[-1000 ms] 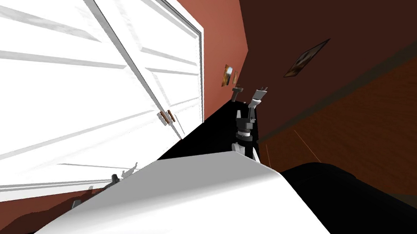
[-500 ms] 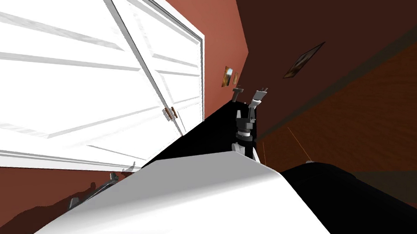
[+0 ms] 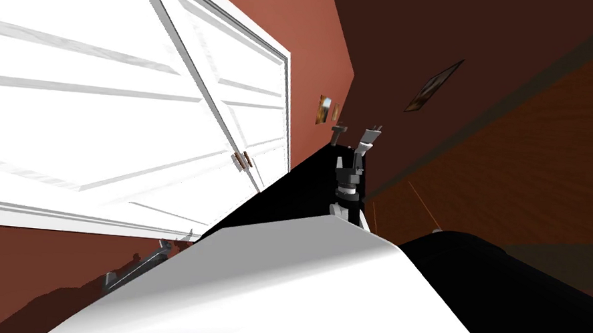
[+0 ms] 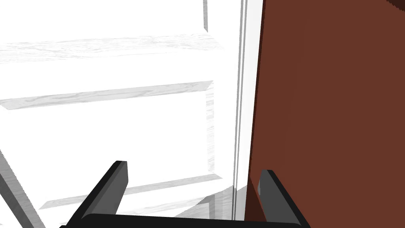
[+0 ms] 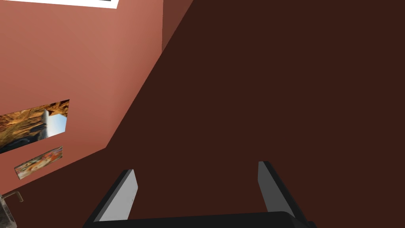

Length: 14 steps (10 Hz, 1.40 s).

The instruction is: Push the door open

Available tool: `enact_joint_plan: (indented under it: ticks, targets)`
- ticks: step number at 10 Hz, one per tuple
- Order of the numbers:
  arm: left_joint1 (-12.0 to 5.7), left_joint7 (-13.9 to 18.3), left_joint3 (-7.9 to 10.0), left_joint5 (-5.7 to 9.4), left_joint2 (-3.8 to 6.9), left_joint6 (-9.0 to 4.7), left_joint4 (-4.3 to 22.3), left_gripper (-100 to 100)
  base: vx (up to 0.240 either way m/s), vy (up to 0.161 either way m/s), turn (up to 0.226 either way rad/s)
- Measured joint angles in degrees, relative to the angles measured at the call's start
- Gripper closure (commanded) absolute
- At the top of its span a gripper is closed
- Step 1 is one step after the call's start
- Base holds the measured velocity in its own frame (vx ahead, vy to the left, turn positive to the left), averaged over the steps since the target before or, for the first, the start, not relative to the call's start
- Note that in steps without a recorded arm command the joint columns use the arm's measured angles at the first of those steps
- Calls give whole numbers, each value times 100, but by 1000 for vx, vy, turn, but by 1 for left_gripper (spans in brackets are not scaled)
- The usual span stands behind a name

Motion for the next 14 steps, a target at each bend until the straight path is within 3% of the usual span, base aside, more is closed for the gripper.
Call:
enact_joint_plan:
  ticks: [2, 4, 6, 9, 12, 14]
  targets:
    - [-163, -190, 63, 32, 46, -29, 112, -100, 118, -28, 5]
    - [-331, -377, 111, 54, -32, -94, 72, -100, 181, -22, -10]
    - [-528, -593, 166, 84, -45, -109, 187, -100, 227, -15, -23]
    - [-762, -758, 173, 87, -253, -283, 10, -100, 223, -11, -34]
    - [-975, -953, 204, 112, -374, -255, 137, -100, 217, 32, -43]
    - [-1125, -1038, 190, 109, -519, -320, 79, -100, 230, 9, -61]
